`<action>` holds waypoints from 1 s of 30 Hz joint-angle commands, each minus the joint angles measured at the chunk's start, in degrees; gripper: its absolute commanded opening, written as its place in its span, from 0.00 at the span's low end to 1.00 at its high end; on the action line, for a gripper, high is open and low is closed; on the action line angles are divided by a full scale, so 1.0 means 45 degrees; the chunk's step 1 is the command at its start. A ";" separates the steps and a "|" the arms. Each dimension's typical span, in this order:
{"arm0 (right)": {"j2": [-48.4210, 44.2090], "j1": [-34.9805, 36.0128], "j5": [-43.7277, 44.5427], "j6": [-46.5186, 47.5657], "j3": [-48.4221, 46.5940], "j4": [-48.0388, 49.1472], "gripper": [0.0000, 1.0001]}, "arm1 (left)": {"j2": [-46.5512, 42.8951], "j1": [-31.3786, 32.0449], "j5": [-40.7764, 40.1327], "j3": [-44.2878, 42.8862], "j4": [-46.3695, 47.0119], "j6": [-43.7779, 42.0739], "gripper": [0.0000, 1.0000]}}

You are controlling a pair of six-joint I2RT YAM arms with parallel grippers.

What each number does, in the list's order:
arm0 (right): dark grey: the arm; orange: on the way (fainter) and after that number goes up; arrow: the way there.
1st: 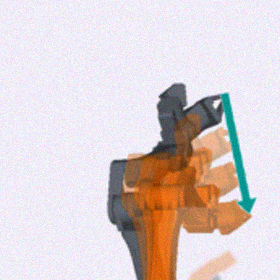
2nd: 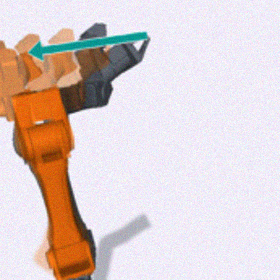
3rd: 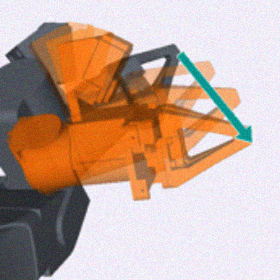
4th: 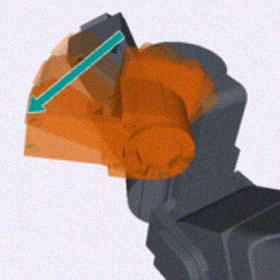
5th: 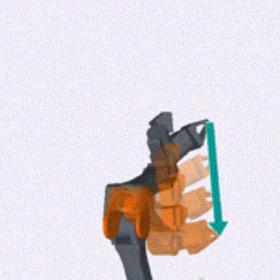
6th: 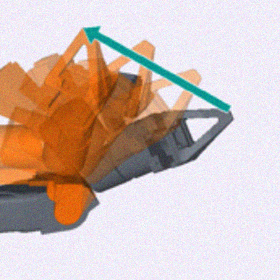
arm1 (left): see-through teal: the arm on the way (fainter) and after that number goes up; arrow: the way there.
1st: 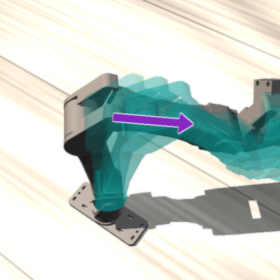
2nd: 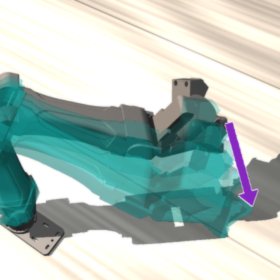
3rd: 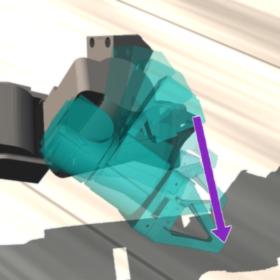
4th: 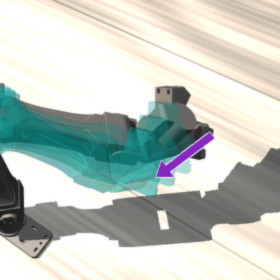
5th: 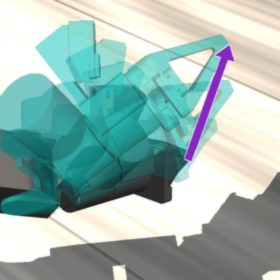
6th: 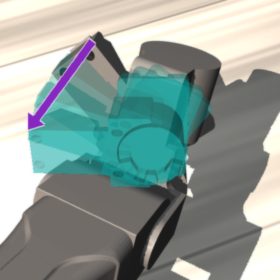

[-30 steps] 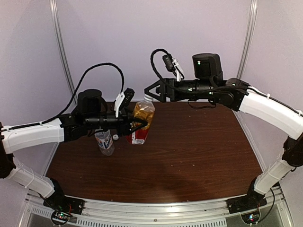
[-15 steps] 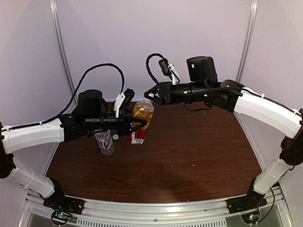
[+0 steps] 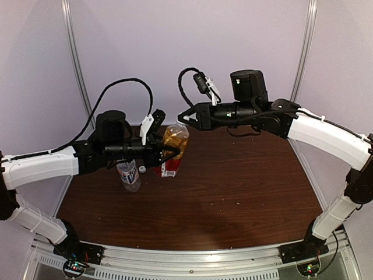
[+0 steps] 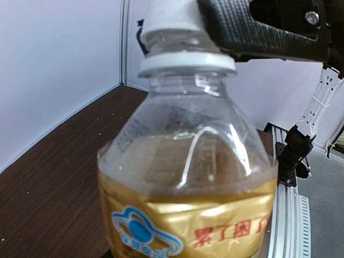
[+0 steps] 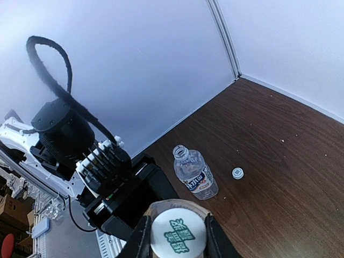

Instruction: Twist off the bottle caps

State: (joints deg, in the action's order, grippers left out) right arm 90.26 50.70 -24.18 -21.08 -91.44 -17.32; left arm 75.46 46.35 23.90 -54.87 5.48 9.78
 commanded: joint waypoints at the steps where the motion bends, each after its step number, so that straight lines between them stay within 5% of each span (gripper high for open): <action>1: -0.0657 -0.0394 -0.2159 0.1908 0.0356 0.0990 0.13 | -0.0392 0.0013 0.1548 -0.0150 0.0186 -0.0801 0.39; 12: -0.0583 -0.0950 -0.8137 0.7540 -0.0372 -0.1399 0.19 | -0.0246 0.0003 0.9319 -0.0016 0.1819 -0.0270 0.39; 19: -0.0209 -0.0973 -0.8620 0.8517 -0.1107 -0.2703 0.25 | -0.0187 0.0013 0.9896 -0.0033 0.2039 -0.0002 0.39; 30: -0.0497 -0.0951 -0.8011 0.7470 -0.0574 -0.1820 0.38 | -0.0027 0.0013 0.9178 -0.0286 0.1813 -0.0006 0.39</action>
State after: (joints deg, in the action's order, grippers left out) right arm 89.27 47.81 -62.08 14.46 -94.98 -26.76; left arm 76.01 45.95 60.84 -54.87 9.04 11.42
